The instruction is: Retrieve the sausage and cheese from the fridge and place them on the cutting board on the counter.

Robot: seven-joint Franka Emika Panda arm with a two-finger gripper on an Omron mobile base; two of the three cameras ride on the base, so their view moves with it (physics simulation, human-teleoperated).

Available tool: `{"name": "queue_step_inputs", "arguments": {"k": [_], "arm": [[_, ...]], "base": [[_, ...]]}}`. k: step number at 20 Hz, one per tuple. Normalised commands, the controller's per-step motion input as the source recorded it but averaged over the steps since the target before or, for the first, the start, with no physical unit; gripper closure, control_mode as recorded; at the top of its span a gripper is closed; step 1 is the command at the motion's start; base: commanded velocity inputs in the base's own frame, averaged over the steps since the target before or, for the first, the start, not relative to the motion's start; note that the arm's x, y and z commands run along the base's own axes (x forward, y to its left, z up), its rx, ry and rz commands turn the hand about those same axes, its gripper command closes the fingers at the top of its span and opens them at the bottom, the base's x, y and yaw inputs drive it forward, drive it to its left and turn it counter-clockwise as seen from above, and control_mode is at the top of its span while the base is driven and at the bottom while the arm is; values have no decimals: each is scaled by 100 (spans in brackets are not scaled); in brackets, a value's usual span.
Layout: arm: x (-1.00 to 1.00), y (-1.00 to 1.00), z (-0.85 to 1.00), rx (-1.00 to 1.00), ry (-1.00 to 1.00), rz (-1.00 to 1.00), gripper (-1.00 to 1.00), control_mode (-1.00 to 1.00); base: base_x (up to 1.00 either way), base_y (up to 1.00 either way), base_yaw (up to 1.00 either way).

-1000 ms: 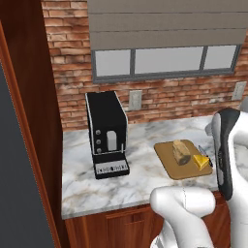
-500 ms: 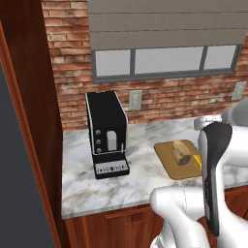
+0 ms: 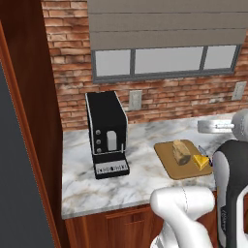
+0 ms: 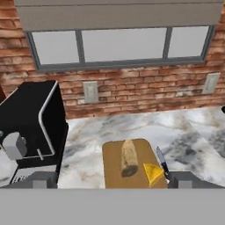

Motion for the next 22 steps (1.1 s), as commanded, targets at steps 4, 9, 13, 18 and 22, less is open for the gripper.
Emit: {"name": "queue_step_inputs", "arguments": {"k": [4, 9, 13, 18, 22], "arm": [[-77, 6, 31, 0, 0, 15, -100, -100], [-77, 3, 24, 0, 3, 0, -100, -100], [-66, 1, 22, 0, 9, -1, -100, -100], [0, 0, 0, 0, 0, 0, -100, 100], [0, 0, 0, 0, 0, 0, -100, 100]], "base": [[0, 0, 0], [0, 0, 0], [0, 0, 0], [-6, 29, -6], [-51, 36, -21]]}}
